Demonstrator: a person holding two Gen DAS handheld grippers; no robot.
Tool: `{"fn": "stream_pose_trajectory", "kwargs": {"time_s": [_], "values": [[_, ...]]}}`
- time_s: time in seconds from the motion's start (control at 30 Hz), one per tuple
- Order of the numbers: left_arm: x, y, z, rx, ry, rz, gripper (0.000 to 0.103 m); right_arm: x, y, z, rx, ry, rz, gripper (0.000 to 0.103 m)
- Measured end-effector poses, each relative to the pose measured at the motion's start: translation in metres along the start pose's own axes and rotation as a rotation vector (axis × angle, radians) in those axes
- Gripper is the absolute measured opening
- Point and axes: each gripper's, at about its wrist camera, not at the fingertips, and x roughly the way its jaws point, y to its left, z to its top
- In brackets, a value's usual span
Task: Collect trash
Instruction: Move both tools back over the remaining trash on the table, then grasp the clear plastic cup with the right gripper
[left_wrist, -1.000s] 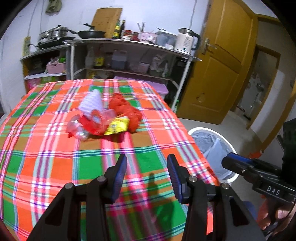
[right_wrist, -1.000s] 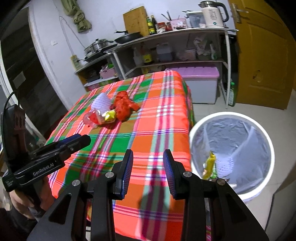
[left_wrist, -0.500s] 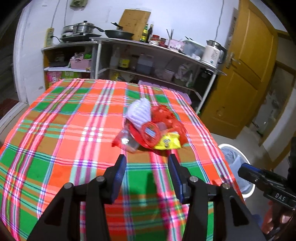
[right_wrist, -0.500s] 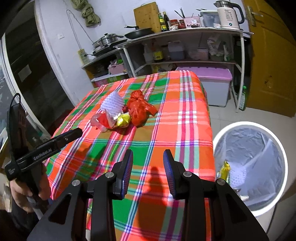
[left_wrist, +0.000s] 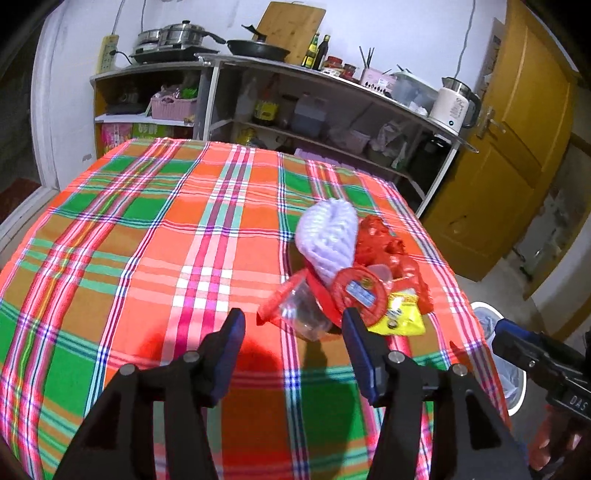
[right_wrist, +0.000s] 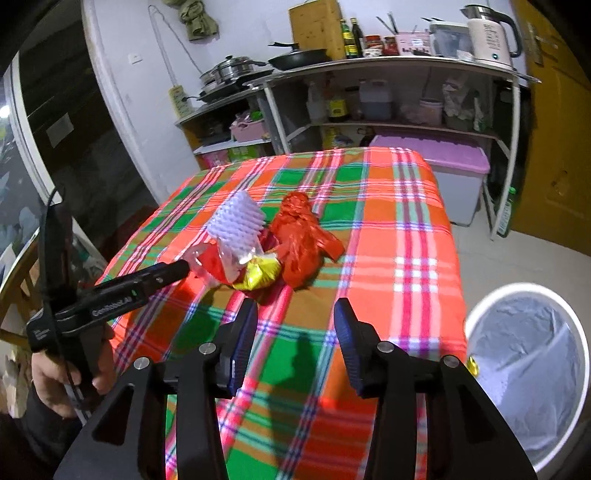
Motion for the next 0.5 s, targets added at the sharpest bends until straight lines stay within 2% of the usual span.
{"fn": "stream_pose_trajectory", "kwargs": {"time_s": [0.3,0.5], "values": [[0.02,0.005,0.003,-0.024,0.035,-0.019,0.056,0.022,0.013,0.016,-0.048,0.003,0.047,0.049],[0.02,0.004,0.004,-0.015,0.013,-0.039,0.032,0.032,0.016,0.022,-0.054,0.016,0.047,0.05]]}}
